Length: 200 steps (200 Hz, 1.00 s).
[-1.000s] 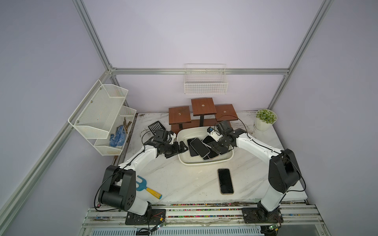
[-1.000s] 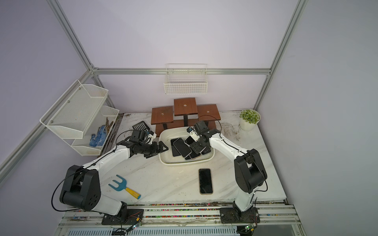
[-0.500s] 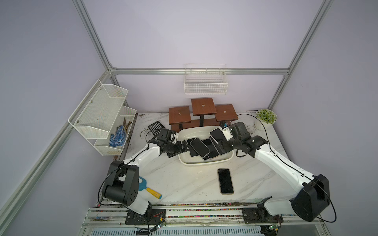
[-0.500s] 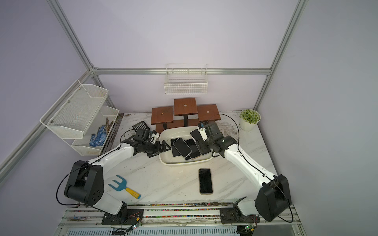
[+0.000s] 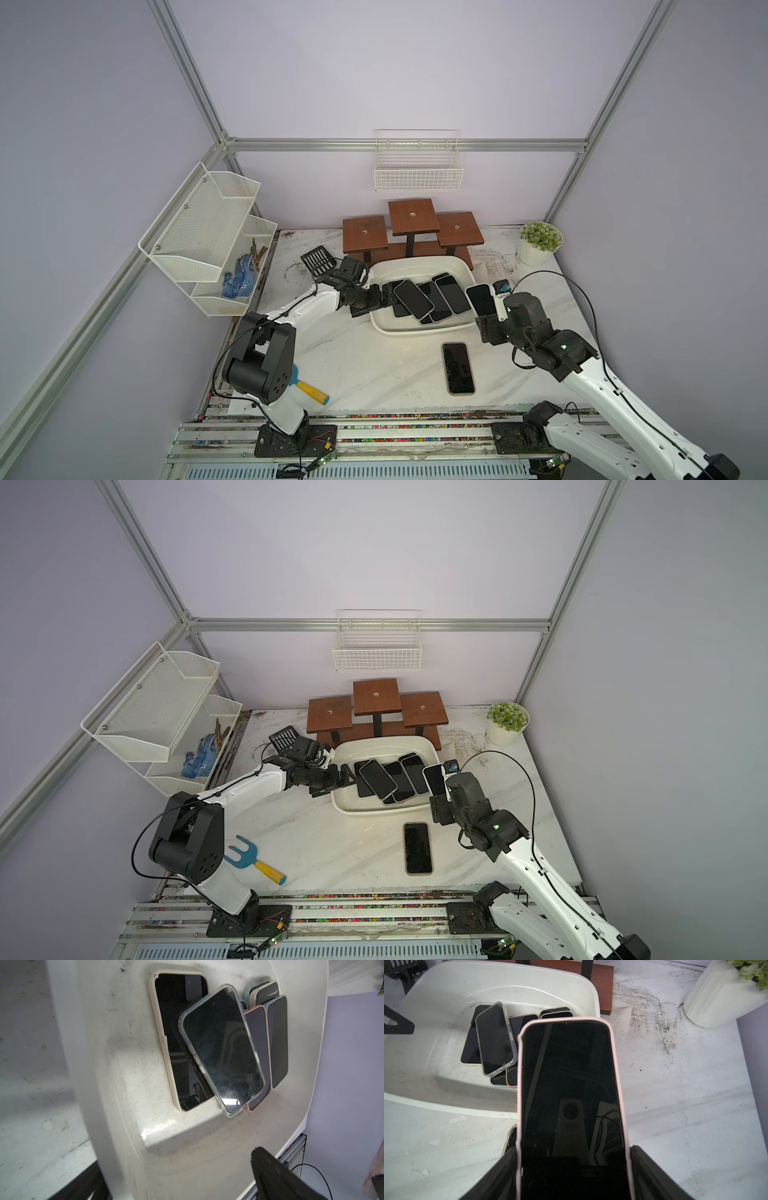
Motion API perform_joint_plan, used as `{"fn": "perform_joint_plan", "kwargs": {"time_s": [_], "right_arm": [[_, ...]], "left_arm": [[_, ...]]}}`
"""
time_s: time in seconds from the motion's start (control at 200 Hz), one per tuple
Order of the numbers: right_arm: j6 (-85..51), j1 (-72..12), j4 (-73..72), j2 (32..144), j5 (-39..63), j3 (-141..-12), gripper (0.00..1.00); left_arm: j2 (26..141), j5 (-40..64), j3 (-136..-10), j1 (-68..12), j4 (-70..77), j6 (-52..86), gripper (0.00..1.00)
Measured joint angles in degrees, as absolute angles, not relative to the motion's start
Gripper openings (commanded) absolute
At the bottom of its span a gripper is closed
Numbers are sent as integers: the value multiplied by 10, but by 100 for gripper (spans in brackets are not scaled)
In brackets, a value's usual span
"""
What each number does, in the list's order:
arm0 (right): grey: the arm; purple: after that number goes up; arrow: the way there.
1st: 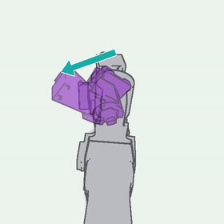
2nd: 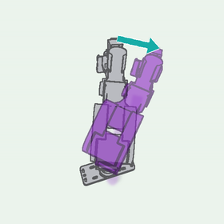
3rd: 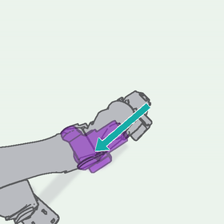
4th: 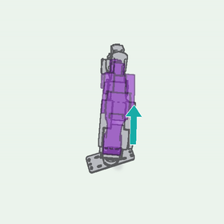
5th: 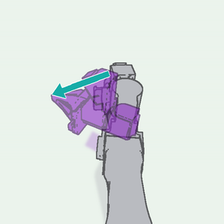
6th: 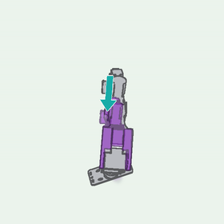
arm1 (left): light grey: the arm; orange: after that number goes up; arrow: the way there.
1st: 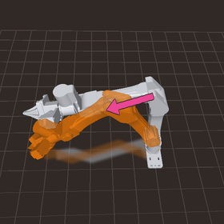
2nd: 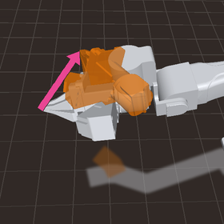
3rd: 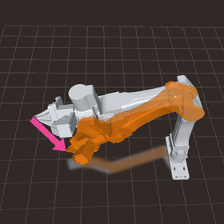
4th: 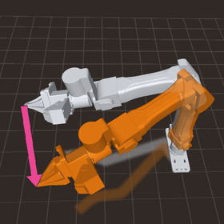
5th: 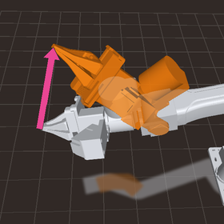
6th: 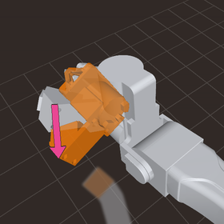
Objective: Take the phone out of the storage box
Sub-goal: Adjust the storage box at the center of the board.
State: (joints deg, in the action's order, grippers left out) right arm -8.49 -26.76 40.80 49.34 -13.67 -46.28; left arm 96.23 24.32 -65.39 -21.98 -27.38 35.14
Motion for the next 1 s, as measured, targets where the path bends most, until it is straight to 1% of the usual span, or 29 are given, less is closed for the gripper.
{"fn": "perform_joint_plan", "kwargs": {"time_s": [0.15, 0.245, 0.35, 0.53, 0.62, 0.71, 1.0], "right_arm": [[-84, -258, 390, 521, -155, -463, 26], [-76, -232, 373, 547, -154, -463, 27], [-63, -176, 351, 565, -140, -463, 26], [-35, -52, 311, 598, -105, -467, 27], [-22, -12, 288, 629, -96, -467, 26], [-13, 1, 267, 669, -88, -467, 26], [17, 1, 220, 804, -20, -476, 25]], "left_arm": [[967, 247, -658, -228, -267, 356, 100], [967, 244, -658, -230, -268, 355, 100], [966, 239, -658, -230, -273, 349, 100], [940, 225, -658, -225, -293, 332, 100], [919, 219, -658, -213, -299, 328, 100], [904, 214, -658, -197, -302, 321, 100], [877, 204, -650, -161, -321, 303, 100]]}}
